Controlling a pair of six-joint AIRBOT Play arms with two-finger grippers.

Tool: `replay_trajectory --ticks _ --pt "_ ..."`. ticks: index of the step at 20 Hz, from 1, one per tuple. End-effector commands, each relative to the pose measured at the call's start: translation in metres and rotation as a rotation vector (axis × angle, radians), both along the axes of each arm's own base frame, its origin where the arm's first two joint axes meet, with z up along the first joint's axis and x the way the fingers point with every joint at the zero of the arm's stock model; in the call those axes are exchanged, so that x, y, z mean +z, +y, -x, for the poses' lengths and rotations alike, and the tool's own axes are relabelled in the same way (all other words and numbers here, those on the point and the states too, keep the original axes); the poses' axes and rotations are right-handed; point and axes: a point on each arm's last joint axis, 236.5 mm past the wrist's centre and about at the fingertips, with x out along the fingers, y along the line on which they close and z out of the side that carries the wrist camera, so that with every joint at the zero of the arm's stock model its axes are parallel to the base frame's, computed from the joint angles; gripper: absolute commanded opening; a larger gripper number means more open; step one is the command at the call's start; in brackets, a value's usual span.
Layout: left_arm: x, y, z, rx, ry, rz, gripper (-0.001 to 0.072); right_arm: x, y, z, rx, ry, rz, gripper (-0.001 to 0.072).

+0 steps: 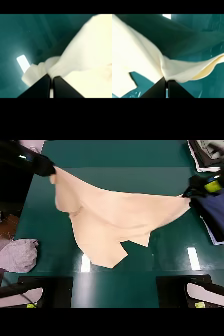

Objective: Fold the shirts.

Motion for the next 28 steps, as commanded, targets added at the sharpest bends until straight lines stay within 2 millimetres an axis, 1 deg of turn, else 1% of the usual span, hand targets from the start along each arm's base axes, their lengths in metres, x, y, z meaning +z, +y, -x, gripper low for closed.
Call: replay_trajectory --ticks 1,3,4,5,6,7,8,9,10,11,12,14,17,19,20,22,24,25,26,28 --pt "-0.07 -0.008 -0.046 0.034 0.074 0.011 0.0029 -0.069 -0.007 -0.045 -0.074 -0.009 -0.006 0.0016" --pt "-0.077 -0.009 -0.061 0.05 0.045 0.02 0.0029 -0.08 -0.013 -0.065 -0.108 -0.051 -0.001 0.0016" --pt "-0.075 -0.009 -0.066 0.056 0.025 0.023 0.0034 -0.081 -0.017 -0.073 -0.128 -0.075 0.0 0.0018" --pt "-0.072 -0.008 -0.071 0.068 0.003 0.028 0.0262 -0.08 -0.021 -0.082 -0.142 -0.108 0.004 0.0036" --pt "-0.072 -0.005 -0.073 0.089 -0.001 0.026 0.0527 -0.075 -0.025 -0.09 -0.157 -0.144 0.008 0.0227" --pt "-0.073 0.0 -0.074 0.092 -0.003 0.003 0.0554 -0.068 -0.03 -0.097 -0.171 -0.173 0.011 0.044" --pt "-0.074 0.006 -0.072 0.096 0.005 -0.024 0.0546 -0.058 -0.037 -0.1 -0.182 -0.19 0.012 0.0473" --pt "-0.075 0.013 -0.068 0.099 0.017 -0.054 0.0547 -0.05 -0.043 -0.1 -0.186 -0.193 0.012 0.0472" --pt "-0.074 0.022 -0.062 0.104 0.031 -0.084 0.0547 -0.042 -0.045 -0.095 -0.177 -0.176 0.011 0.0471" --pt "-0.072 0.029 -0.056 0.119 0.053 -0.092 0.0546 -0.038 -0.046 -0.084 -0.153 -0.135 0.009 0.0464" --pt "-0.069 0.037 -0.05 0.152 0.074 -0.083 0.0546 -0.039 -0.044 -0.069 -0.1 -0.083 0.012 0.0441" --pt "-0.068 0.051 -0.038 0.184 0.121 -0.082 0.0546 -0.053 -0.034 -0.03 0.002 0.064 -0.003 0.0441" --pt "-0.08 0.063 -0.026 0.207 0.192 -0.084 0.0546 -0.085 -0.01 0.014 0.063 0.192 -0.033 0.0441" --pt "-0.097 0.065 -0.019 0.224 0.243 -0.078 0.0546 -0.107 0.011 0.039 0.084 0.23 -0.061 0.0441" --pt "-0.108 0.067 -0.014 0.227 0.276 -0.077 0.0546 -0.117 0.023 0.053 0.095 0.252 -0.076 0.0441" --pt "-0.133 0.067 -0.002 0.227 0.343 -0.084 0.0546 -0.133 0.039 0.08 0.128 0.29 -0.074 0.0441" --pt "-0.157 0.066 0.011 0.227 0.407 -0.085 0.0546 -0.146 0.053 0.102 0.166 0.318 -0.067 0.0441" --pt "-0.167 0.066 0.017 0.236 0.437 -0.084 0.0546 -0.152 0.059 0.109 0.181 0.321 -0.061 0.0441" --pt "-0.177 0.066 0.025 0.242 0.47 -0.087 0.0546 -0.158 0.067 0.115 0.194 0.319 -0.062 0.0441" --pt "-0.193 0.067 0.038 0.247 0.522 -0.094 0.0546 -0.164 0.089 0.124 0.2 0.319 -0.112 0.0441"
